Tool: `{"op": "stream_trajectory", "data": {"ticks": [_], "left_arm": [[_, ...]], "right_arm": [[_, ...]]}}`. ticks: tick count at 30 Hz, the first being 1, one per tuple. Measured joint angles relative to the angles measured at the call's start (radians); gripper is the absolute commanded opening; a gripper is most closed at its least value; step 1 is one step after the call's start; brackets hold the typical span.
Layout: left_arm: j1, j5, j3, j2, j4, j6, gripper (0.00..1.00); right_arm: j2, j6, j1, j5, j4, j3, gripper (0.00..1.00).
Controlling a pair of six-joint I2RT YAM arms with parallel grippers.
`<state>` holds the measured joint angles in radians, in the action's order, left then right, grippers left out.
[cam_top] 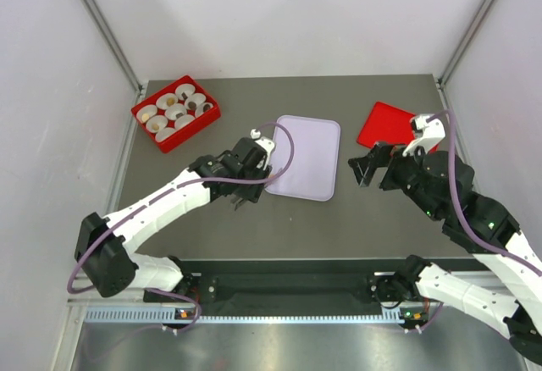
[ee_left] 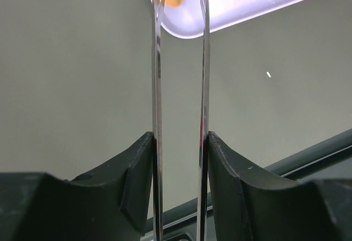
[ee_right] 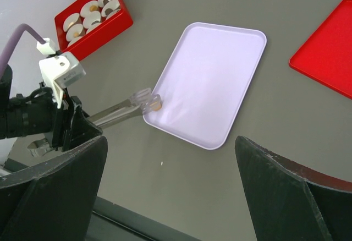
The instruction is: Pack the chocolate
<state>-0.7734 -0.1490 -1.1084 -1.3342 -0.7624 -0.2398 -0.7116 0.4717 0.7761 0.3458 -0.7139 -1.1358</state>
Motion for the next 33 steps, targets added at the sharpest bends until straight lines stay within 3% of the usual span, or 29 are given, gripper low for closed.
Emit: {"op": "stream_trajectory", "data": {"ticks": [23, 33], "left_arm": [[-0.006, 0.004, 0.015, -0.073, 0.003, 0.008, 0.46], [-0.01, 0.073, 0.016, -0.076, 0.051, 0.007, 0.46]], "right_arm": [[0.0, 0.002, 0.0, 0.0, -0.001, 0.0, 1.0], [0.0, 0.002, 0.0, -0.002, -0.001, 0.001, 1.0]]}}
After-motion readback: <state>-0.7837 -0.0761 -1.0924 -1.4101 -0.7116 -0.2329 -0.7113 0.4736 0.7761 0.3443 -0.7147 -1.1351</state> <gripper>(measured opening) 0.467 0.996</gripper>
